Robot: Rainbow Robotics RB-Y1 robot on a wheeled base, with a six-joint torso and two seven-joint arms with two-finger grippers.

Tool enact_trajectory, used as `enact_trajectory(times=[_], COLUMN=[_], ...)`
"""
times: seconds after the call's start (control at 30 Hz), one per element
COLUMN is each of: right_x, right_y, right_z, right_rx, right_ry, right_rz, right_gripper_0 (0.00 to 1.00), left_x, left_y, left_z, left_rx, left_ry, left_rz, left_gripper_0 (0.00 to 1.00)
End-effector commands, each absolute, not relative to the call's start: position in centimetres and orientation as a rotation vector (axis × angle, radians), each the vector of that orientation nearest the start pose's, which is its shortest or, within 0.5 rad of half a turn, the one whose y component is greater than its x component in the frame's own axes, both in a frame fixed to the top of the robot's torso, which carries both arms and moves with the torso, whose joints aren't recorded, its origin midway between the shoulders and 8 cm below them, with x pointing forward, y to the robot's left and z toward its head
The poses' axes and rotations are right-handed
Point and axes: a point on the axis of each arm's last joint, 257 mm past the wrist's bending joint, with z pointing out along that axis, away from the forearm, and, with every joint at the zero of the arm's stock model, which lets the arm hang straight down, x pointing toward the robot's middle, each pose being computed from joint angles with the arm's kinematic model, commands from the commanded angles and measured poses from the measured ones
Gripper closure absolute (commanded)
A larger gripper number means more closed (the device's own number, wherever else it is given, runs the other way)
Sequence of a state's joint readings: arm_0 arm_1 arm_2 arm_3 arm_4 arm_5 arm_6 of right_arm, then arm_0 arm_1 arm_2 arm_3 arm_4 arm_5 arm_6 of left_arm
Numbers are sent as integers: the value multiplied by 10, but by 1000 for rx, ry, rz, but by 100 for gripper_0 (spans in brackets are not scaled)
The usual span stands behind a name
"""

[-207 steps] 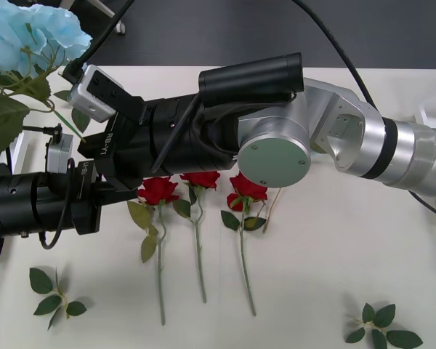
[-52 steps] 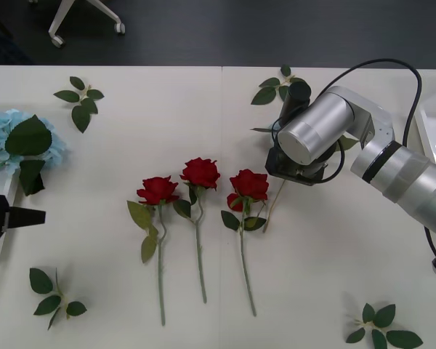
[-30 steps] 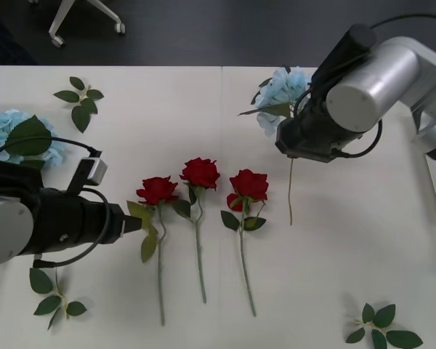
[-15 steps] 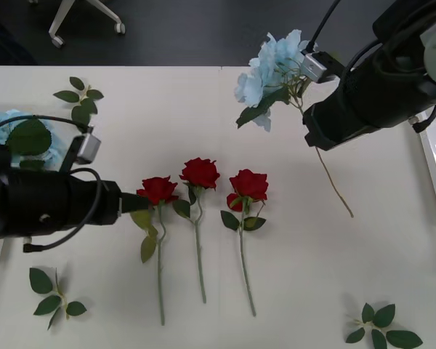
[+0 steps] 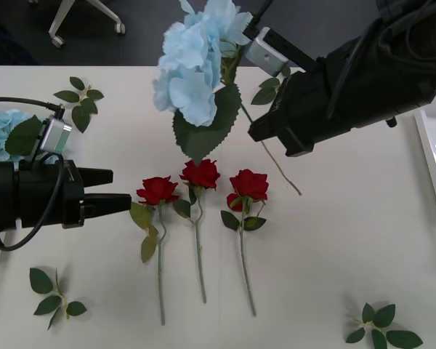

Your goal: Put the red flowers into the right box and the blue flowers into the left box

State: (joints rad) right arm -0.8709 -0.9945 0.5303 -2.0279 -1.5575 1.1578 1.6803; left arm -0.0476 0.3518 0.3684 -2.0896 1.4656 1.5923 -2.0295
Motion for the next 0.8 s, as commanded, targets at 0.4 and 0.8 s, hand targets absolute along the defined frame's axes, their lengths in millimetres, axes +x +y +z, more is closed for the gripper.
enact_trajectory(times=[0.4,0.8], right_x=[344,316], right_y=[87,173], right_z=[-10,-31], right_rx=[-1526,-1509], right_ry=[1407,1260], right_rz=[942,997], right_gripper_0=[100,100], left_x=[348,342], left_y=[152,129], left_z=[-115,-112], left_rx=[990,1043], left_ry=[1592,1501], left_rz=[-1029,-1052], left_gripper_0=[0,0])
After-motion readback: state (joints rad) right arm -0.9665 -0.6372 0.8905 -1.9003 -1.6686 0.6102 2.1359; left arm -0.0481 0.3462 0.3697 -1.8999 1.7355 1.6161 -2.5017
